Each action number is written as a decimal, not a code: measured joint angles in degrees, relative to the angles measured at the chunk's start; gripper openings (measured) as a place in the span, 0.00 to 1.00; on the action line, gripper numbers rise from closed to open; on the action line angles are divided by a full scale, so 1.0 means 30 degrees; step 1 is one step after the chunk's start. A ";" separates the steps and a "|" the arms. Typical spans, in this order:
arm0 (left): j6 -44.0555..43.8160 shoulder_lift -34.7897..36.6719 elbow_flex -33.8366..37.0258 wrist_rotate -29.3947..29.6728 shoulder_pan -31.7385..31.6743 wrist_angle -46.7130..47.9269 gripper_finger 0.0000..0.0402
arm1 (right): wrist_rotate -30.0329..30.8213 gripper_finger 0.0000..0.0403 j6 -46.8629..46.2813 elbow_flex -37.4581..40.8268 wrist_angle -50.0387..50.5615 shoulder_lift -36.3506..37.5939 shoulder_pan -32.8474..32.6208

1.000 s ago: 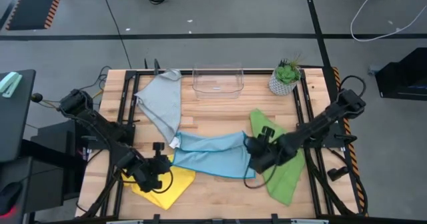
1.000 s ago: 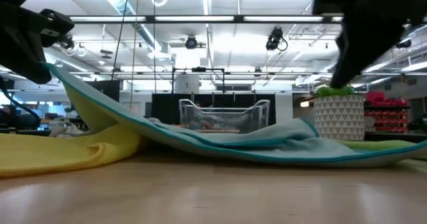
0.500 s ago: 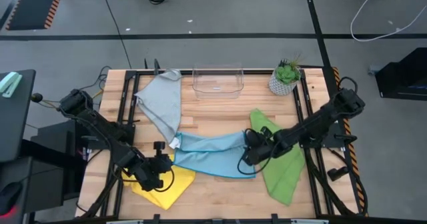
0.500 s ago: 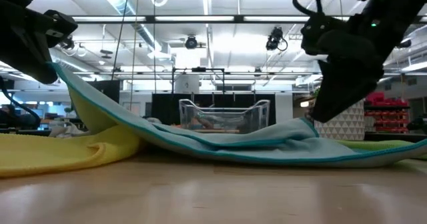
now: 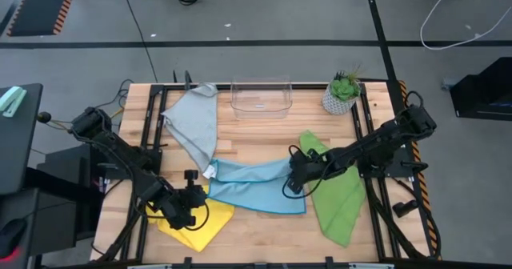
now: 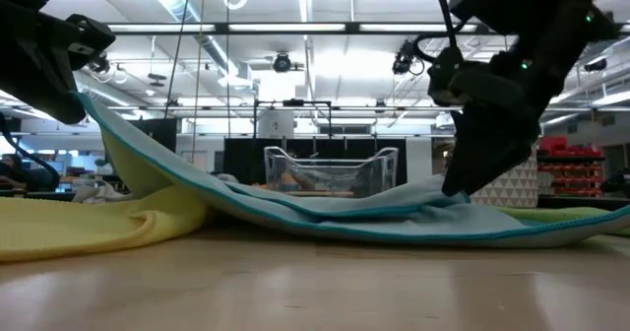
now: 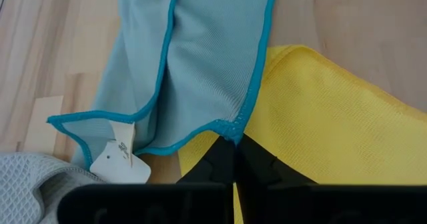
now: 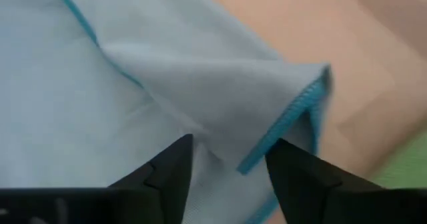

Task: Fold microfiber towels
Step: Fold the blue microfiber towel

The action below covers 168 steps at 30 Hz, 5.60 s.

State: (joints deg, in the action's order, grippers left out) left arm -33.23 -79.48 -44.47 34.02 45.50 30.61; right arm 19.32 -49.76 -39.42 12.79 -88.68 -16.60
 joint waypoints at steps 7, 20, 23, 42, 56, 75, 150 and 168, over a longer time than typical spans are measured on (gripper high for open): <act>-0.0020 0.0000 0.0000 -0.0001 0.0000 0.0000 0.02 | -0.0067 0.20 0.1991 0.0875 -0.3930 0.0000 -0.0469; -0.0184 0.0000 0.0000 0.0283 0.0000 0.0007 0.02 | 0.1743 0.02 0.2671 -0.1522 -0.4029 0.0000 -0.0756; -0.0184 0.0000 0.0000 0.0290 0.0000 0.0007 0.01 | 0.2012 0.02 0.2674 -0.2066 -0.4008 0.0000 -0.0117; -0.0172 0.0000 0.0000 0.0298 0.0000 0.0015 0.01 | 0.2357 0.02 0.3141 -0.2508 0.0862 0.0009 0.6221; -0.0219 0.0000 0.0000 0.0284 0.0000 -0.0054 0.05 | 0.2126 0.15 0.2536 -0.1844 0.1413 0.0015 0.7899; 0.0440 -0.0256 -0.0022 -0.1390 -0.0270 -0.1076 0.21 | 0.2698 0.29 0.2431 -0.2215 0.8211 0.6955 0.0791; 0.8359 0.2019 0.4155 -0.6693 -0.6172 -0.7769 0.33 | 0.3185 0.36 0.2203 -0.0110 -0.2726 -0.0270 -0.8072; 0.6355 0.1224 0.4153 -0.4970 -0.3504 -0.7798 0.44 | 0.3204 0.43 0.2150 -0.0117 -0.2802 -0.0270 -0.7962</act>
State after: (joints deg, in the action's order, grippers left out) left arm -14.16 -75.81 -32.01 19.11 34.98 7.22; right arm 28.93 -43.31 -39.77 4.38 -89.49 -40.49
